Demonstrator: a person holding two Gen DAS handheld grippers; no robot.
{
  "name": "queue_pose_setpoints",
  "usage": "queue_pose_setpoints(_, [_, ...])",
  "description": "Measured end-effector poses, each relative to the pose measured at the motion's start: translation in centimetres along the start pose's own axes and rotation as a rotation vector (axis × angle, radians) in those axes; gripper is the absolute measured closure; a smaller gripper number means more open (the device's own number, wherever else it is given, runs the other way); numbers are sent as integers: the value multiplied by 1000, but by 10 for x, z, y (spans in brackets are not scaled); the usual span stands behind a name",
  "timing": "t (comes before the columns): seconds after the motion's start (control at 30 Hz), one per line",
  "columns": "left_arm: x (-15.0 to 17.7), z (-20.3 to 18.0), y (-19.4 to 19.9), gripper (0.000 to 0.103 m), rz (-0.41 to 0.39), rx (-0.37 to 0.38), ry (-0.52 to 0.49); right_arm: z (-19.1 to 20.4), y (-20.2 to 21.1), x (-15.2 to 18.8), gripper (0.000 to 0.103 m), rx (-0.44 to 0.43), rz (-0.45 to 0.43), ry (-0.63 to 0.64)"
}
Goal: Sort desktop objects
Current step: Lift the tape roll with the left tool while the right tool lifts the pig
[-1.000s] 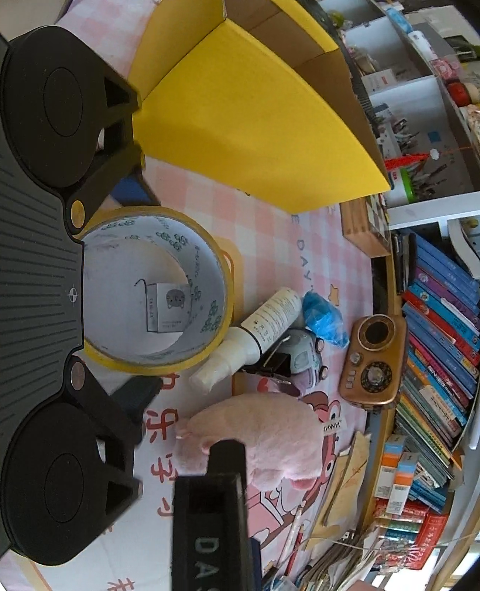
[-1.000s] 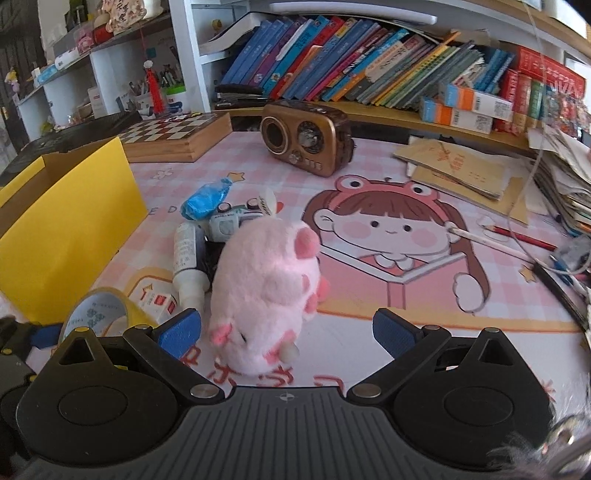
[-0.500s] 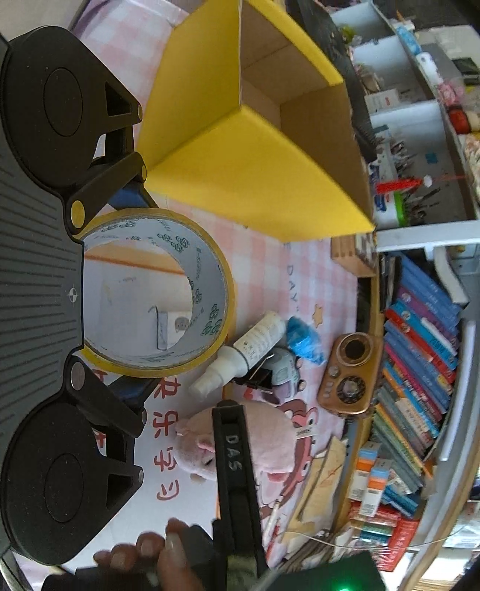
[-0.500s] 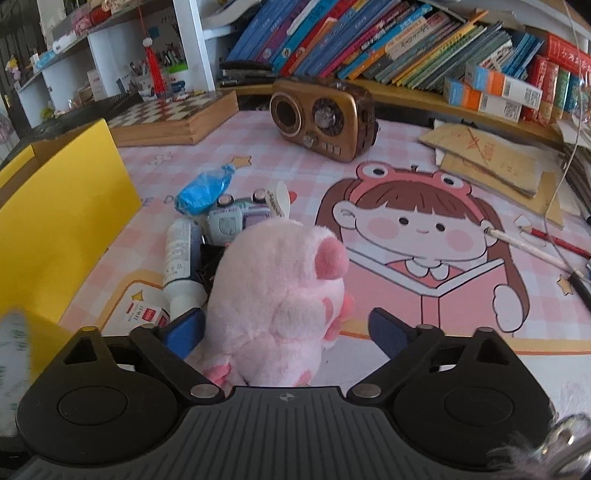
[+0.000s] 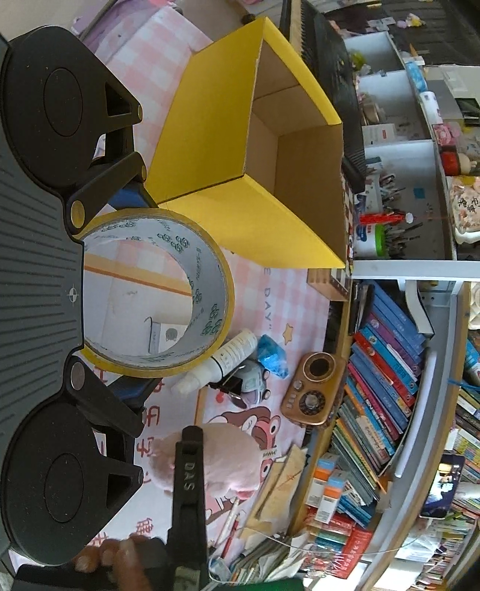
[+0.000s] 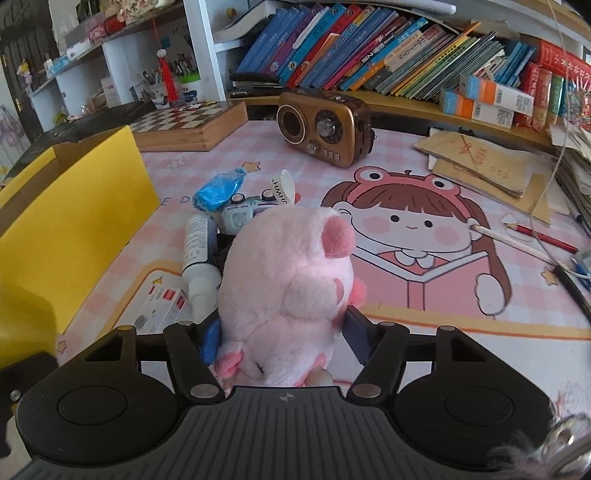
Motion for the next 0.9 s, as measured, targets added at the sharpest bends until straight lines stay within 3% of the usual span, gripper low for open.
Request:
queue_pose_setpoints(0.43, [6, 8, 21, 18, -43, 95, -15, 27, 58, 33, 40, 10, -19, -30])
queue_pose_setpoints(0.9, [23, 68, 48, 18, -49, 151, -100, 100, 81, 67, 40, 56, -30, -99])
Point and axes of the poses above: each gripper's, at about its wrist camera, not at the fingertips, and y roughly against the way its jaws point, z to its left, x to its underside, the point moved 7 cm from there along -y, roughly the way its jaws point, and after that the axes turned 9 degrees about z, right-handed, at the moved point
